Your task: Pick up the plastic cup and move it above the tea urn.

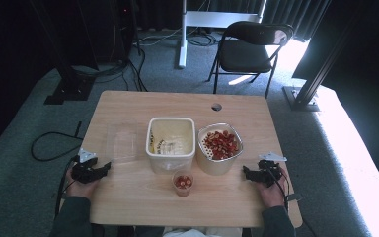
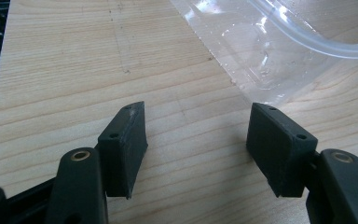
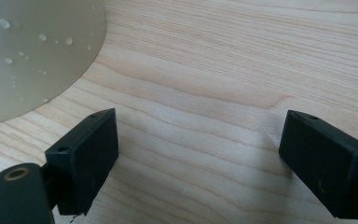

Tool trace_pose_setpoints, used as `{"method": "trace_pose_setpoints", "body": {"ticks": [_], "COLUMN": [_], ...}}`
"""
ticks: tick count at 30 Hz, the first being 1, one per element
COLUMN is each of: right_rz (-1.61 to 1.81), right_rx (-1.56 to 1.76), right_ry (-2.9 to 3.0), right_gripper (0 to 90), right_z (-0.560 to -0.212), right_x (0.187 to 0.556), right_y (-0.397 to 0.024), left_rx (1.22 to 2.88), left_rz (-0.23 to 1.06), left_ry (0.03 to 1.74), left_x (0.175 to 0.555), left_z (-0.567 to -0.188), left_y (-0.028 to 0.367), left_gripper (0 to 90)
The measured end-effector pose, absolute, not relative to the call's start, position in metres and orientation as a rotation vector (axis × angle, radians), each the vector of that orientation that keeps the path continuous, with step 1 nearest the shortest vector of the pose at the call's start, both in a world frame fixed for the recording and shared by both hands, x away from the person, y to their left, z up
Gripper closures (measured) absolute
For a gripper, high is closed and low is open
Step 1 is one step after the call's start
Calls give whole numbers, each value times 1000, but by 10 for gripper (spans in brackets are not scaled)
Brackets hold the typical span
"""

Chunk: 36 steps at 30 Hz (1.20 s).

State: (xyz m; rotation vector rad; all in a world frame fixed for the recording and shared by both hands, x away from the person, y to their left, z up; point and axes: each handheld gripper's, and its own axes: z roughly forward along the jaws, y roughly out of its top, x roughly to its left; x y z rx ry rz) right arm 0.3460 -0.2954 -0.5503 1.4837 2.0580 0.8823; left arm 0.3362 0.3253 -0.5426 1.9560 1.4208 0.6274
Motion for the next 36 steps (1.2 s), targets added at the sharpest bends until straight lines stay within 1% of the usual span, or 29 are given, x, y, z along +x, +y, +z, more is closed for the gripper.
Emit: {"method": "trace_pose_setpoints", "body": {"ticks": [6, 10, 12, 20, 27, 31, 36], "right_rz": [882, 882, 882, 882, 879, 880, 880], "right_rx": [1485, 1485, 1486, 1486, 1488, 1489, 1488], "right_ry": [2058, 2057, 2057, 2057, 2055, 2053, 2053], "right_gripper": [113, 113, 113, 113, 113, 113, 113], "right_z": [-550, -550, -550, -550, -550, -550, -550], "right_x": [346, 346, 346, 346, 345, 345, 345], "right_y": [-295, -295, -295, -295, -296, -295, -296], "left_rx": [1964, 1973, 1973, 1935, 1901, 1872, 1874], "left_rz": [618, 580, 571, 586, 610, 618, 632], "left_ry": [1416, 1410, 1407, 1376, 1341, 1330, 1338], "left_x": [334, 329, 326, 317, 308, 312, 328], "left_z": [-542, -540, -537, -518, -501, -490, -482], "left_y": [325, 325, 324, 322, 319, 319, 316], "left_gripper": [388, 435, 442, 440, 413, 411, 414]}}
